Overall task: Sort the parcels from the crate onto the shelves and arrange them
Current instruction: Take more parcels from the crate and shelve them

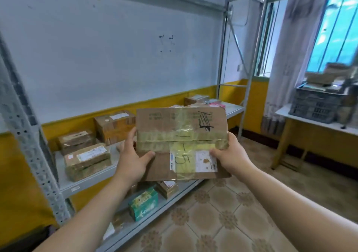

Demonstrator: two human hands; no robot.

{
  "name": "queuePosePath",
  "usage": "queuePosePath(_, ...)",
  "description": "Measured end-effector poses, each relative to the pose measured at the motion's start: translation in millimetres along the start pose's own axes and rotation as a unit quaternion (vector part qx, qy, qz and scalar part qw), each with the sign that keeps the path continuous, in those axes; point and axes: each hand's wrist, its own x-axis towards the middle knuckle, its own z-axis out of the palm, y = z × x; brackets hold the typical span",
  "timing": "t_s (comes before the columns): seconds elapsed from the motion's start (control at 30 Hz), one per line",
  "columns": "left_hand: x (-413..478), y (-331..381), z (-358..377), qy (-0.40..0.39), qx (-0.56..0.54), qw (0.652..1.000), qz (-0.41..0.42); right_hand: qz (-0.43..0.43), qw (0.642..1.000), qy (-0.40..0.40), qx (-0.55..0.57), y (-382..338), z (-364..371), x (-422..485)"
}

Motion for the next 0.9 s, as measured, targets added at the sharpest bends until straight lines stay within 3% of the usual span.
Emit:
queuePosePath(0.13, 38, 5, 48, -0.034, 0.02, 0.999, 0.008, 0.042, 0.998, -0.042, 0.019, 26, -25, 37)
queuePosePath(0.33, 119, -13, 121, -0.12, -0.005, 0.993, 0.011, 0.073, 0.997, -0.007, -0.019, 54, -43, 121)
queuePosePath(0.5, 197, -15, 171, -0.082, -0.033, 0.996, -0.026, 0.092, 0.994, -0.018, -0.052, 59, -57, 195)
queuePosePath(0.63, 249, -12, 211, -0.108, -0.053, 0.992, -0.022, 0.107, 0.993, -0.01, -0.044, 75, -76, 239)
queuePosePath(0.9, 307, 16, 296, -0.145, -0.051, 0.988, -0.016, 0.094, 0.987, 0.124, -0.027, 100, -130, 322)
